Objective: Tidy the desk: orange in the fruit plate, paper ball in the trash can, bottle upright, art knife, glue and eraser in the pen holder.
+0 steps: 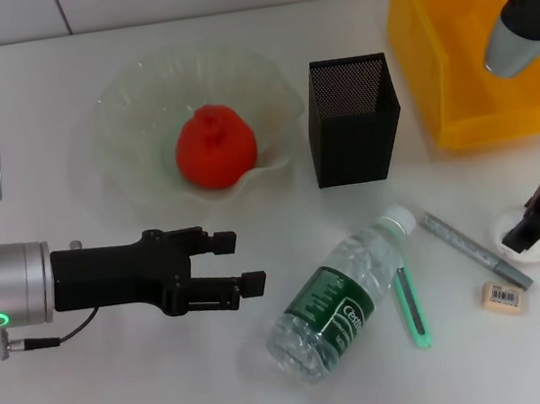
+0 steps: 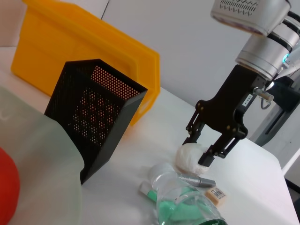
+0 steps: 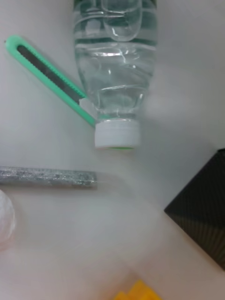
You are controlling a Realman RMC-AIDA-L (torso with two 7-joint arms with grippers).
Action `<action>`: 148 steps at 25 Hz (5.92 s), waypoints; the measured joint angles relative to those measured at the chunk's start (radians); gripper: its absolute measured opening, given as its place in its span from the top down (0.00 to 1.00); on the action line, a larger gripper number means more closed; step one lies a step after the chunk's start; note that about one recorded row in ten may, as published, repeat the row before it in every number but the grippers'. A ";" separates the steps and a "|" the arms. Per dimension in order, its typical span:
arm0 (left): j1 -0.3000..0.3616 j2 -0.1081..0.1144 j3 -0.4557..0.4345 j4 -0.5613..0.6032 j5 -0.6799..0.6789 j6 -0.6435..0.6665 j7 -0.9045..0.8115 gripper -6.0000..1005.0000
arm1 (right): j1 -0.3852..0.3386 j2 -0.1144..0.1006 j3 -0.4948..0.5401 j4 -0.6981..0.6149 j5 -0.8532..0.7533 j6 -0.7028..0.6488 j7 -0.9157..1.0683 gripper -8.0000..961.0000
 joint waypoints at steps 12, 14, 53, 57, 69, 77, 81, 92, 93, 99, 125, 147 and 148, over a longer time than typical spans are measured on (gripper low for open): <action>0.009 -0.001 -0.005 -0.001 0.000 -0.001 -0.001 0.16 | -0.184 -0.005 0.499 -0.439 0.370 0.035 -0.142 0.50; 0.005 -0.001 -0.003 -0.001 0.000 -0.001 0.001 0.16 | -0.206 -0.003 0.504 -0.400 0.411 0.142 -0.143 0.50; -0.077 -0.002 0.023 0.387 0.015 0.152 -0.487 0.16 | -0.444 -0.055 0.676 0.446 0.929 -0.310 -1.014 0.22; -0.119 -0.007 0.170 0.493 0.059 0.091 -0.611 0.16 | -0.473 -0.112 0.692 0.615 0.883 -0.314 -1.108 0.22; -0.317 -0.019 0.623 0.536 0.203 -0.173 -0.908 0.16 | -0.467 -0.142 0.791 0.607 0.605 -0.255 -1.047 0.22; -0.355 -0.020 0.723 0.527 0.214 -0.274 -1.089 0.16 | -0.471 -0.144 0.905 0.591 0.604 -0.229 -1.054 0.22; -0.351 -0.020 0.777 0.518 0.203 -0.334 -1.145 0.16 | -0.465 -0.142 0.914 0.584 0.606 -0.222 -1.057 0.22; -0.331 -0.021 0.960 0.449 0.055 -0.545 -1.219 0.16 | -0.432 -0.136 0.910 0.564 0.604 -0.197 -1.059 0.22; -0.327 -0.021 0.973 0.448 0.042 -0.561 -1.219 0.16 | -0.428 -0.136 0.909 0.564 0.604 -0.196 -1.059 0.22; -0.288 -0.021 1.089 0.448 0.000 -0.701 -1.221 0.16 | -0.411 -0.133 0.908 0.567 0.603 -0.186 -1.060 0.22; -0.245 -0.021 1.294 0.404 -0.001 -0.942 -1.212 0.16 | -0.402 -0.107 0.907 0.569 0.602 -0.173 -1.060 0.22; -0.237 -0.021 1.308 0.403 0.012 -0.955 -1.200 0.52 | -0.398 -0.098 0.912 0.569 0.607 -0.173 -1.060 0.22; -0.236 -0.021 1.308 0.404 0.013 -0.955 -1.198 0.54 | -0.398 -0.098 0.911 0.570 0.607 -0.173 -1.060 0.22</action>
